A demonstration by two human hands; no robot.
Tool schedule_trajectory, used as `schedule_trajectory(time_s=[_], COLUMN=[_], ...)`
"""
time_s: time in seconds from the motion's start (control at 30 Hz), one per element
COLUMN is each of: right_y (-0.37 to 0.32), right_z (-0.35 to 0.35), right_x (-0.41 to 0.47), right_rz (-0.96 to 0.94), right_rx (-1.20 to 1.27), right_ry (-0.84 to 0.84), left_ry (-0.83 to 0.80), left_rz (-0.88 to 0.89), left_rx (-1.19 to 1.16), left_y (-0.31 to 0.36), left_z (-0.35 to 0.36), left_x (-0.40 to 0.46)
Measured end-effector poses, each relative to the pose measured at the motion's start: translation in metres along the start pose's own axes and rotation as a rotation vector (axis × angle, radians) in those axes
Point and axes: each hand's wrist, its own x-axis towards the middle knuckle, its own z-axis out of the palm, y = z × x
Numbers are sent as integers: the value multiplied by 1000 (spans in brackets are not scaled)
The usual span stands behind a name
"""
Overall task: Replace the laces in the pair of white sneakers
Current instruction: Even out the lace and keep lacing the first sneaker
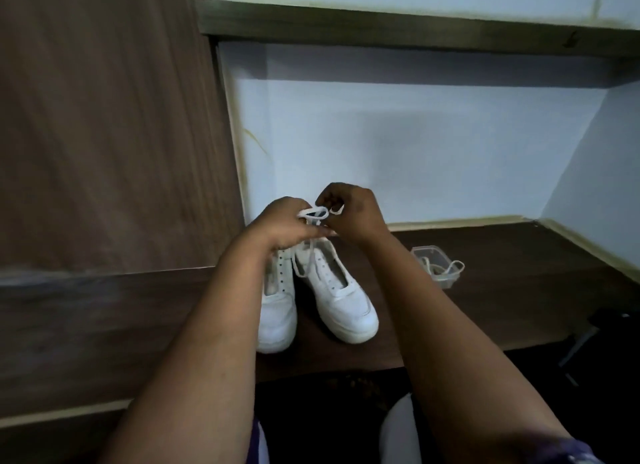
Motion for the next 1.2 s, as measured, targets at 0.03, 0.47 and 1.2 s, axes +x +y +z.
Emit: schedule_trajectory(time_s=[0.03, 0.47, 1.2], right_y=[-6, -34, -30], right_z=[7, 54, 89], right_x=[-1, -21, -29], right_rz=[-7, 298, 466], right_rx=[17, 130, 106], right_ry=[-49, -652, -439], left_ry=[70, 347, -130], left_rz=[-24, -481, -278], left_rx=[65, -276, -430], left_y=[-13, -121, -112], left_z=[-6, -67, 15], left_x=[-1, -56, -21])
